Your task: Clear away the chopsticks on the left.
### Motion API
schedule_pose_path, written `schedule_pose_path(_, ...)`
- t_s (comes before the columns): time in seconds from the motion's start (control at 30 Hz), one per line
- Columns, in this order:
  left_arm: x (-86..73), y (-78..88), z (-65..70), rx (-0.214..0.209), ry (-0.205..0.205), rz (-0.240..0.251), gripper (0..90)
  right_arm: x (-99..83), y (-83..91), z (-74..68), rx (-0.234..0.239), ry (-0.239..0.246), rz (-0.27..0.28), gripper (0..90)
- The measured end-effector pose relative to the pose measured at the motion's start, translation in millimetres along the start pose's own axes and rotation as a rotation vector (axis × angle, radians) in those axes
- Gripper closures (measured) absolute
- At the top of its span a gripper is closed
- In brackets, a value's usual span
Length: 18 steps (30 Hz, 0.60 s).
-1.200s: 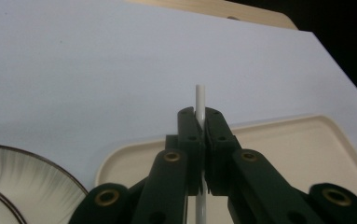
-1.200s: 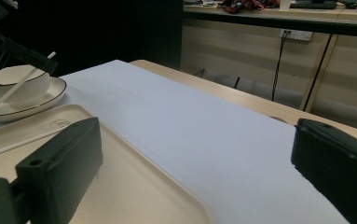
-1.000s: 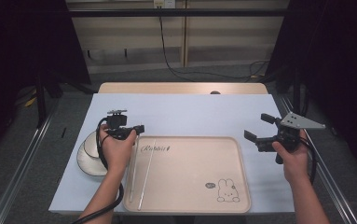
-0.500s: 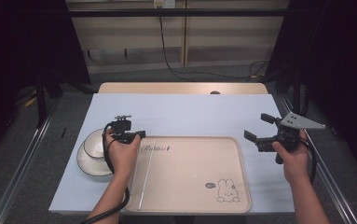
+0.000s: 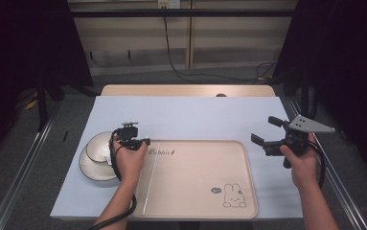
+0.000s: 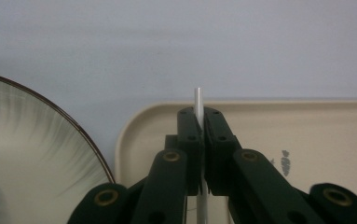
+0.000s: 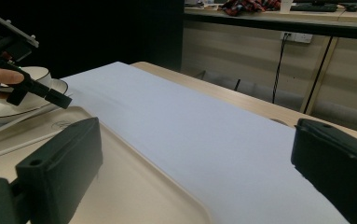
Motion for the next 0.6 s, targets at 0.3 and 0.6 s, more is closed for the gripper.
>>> schedule_pose_path(0.3,-2.4,-5.7,-1.2,0.055,-0.013,-0.023,86.8,-0.1,-0.6,-0.2,-0.004,-0.006,0.001,1.8)
schedule_pose_path(0.6,-2.6,-9.2,0.0,0.065,-0.022,-0.041,86.6,-0.2,-1.5,-0.7,-0.004,-0.007,0.003,1.8)
Point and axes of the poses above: each handheld gripper's, and its own axes: y roughly backward along the jaws, x roughly out of its top, z roughly to its right, the point moved 1 cm from there along -y, roughly forward along the jaws, and after that the axes turned 13 degrees about y, right-handed, at the moved point
